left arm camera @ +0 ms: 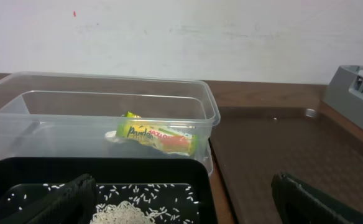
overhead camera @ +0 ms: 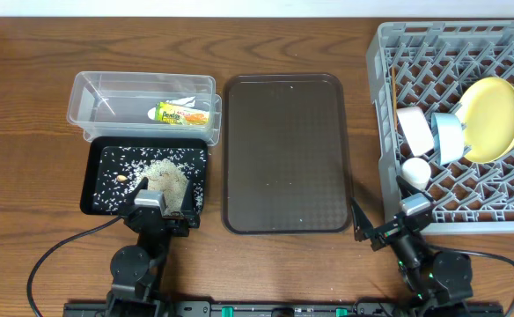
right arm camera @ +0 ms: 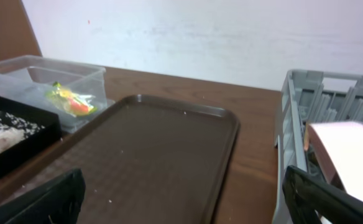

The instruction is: Sort waste into correct bins and load items into the dishwasher rack

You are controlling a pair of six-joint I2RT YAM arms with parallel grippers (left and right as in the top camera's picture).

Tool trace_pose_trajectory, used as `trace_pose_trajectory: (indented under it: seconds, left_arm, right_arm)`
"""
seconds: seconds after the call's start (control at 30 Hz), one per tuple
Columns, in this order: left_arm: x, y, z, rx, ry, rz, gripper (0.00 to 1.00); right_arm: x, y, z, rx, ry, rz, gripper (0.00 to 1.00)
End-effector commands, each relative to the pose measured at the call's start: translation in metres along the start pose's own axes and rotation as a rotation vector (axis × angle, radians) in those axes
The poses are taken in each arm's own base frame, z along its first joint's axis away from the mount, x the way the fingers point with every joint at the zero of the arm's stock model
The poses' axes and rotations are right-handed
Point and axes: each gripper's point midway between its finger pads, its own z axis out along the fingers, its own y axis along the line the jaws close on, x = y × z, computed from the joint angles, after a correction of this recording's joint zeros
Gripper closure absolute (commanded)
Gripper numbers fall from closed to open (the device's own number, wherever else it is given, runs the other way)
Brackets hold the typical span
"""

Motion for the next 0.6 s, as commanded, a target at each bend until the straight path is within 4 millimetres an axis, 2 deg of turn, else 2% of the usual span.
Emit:
trace_pose_trajectory:
  seconds: [0.0, 0.57]
  left_arm:
    - [0.0159, 0.0046, 0.0009, -0.019, 0.046, 0.019, 0.07]
    - [0.0159, 0.0046, 0.0009, -0.019, 0.046, 0.018, 0.08]
  right_arm:
    - [0.0032, -0.0014, 0.0025, 0.0, -0.027, -0.017, 0.01]
    - [0.0056, -0.0016, 0.0025, 0.001, -0.017, -0.014, 0.01]
